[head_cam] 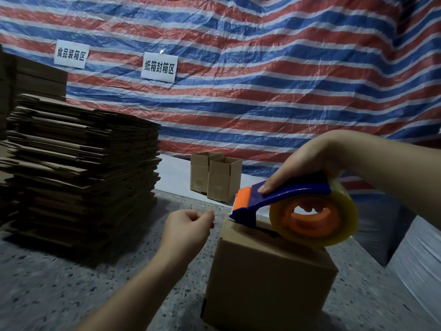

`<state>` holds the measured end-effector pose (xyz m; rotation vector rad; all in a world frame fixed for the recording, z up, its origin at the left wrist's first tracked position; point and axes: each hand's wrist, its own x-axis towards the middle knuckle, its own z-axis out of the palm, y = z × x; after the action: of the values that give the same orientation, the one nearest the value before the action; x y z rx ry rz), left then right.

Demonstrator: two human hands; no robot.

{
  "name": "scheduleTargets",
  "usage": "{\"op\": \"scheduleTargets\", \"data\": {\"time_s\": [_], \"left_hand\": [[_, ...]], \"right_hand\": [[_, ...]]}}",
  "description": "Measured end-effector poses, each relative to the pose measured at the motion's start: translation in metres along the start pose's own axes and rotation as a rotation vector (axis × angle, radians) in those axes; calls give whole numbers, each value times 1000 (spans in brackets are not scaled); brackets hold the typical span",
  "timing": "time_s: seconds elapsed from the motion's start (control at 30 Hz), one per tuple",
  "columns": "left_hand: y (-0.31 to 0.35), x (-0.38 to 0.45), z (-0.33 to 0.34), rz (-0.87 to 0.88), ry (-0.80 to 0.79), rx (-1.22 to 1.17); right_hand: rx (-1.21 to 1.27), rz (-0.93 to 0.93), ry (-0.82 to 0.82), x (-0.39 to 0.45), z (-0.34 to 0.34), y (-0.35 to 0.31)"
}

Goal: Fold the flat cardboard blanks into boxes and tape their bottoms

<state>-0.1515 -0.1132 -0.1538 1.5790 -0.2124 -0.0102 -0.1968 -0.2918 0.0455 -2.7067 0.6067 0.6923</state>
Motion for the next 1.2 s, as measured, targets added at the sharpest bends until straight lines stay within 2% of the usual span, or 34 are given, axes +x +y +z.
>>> {"op": "scheduleTargets", "data": {"time_s": [0.17,0.37,0.6,0.7,0.73,0.83,0.97,1.03,1.2], "left_hand": [[-4,-4,0,-51,-11,-35],[-13,-7,3,-171,-150,-24],[-3,8,-3,-186,-258,213],[-1,16,-5,-134,-276,409],[-1,19,-6,-146,-320,385],[0,26,-9,-280,-539,70],[1,29,-11,-415,-726,-212],[1,30,-8,-465,-743,-287],[-6,33,-4,-470,-725,-288]], "right_hand": [[-40,21,-8,2,-1,-7],[-82,36,-15,5,1,-14],[-90,42,-12,5,1,-15],[-92,46,-16,6,2,-16],[-91,47,-21,6,1,-16],[-92,49,-37,5,1,-16],[-95,51,-46,4,1,-17],[-95,50,-40,3,2,-17],[-89,46,-46,2,2,-17]]}}
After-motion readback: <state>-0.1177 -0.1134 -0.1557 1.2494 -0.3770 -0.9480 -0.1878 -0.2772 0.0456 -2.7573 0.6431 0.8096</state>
